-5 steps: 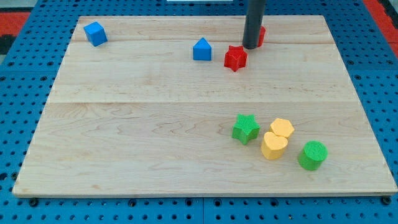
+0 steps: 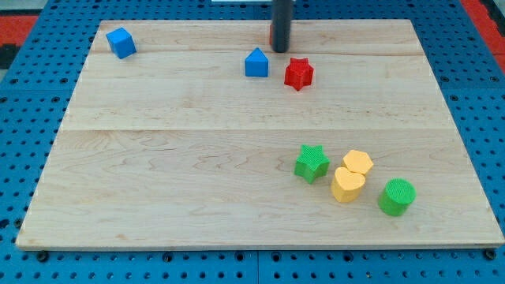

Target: Put the red circle at the top center of the board

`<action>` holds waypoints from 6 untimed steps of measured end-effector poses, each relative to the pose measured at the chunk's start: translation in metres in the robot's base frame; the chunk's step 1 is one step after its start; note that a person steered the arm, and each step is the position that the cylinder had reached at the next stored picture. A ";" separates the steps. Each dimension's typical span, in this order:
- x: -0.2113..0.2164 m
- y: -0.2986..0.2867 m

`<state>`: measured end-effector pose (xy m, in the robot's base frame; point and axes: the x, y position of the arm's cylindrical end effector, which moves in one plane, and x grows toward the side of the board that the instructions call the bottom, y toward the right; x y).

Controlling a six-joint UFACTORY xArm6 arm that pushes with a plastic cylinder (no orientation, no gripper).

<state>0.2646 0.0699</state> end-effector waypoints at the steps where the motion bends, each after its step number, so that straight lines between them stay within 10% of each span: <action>1: -0.005 0.073; 6: -0.053 -0.080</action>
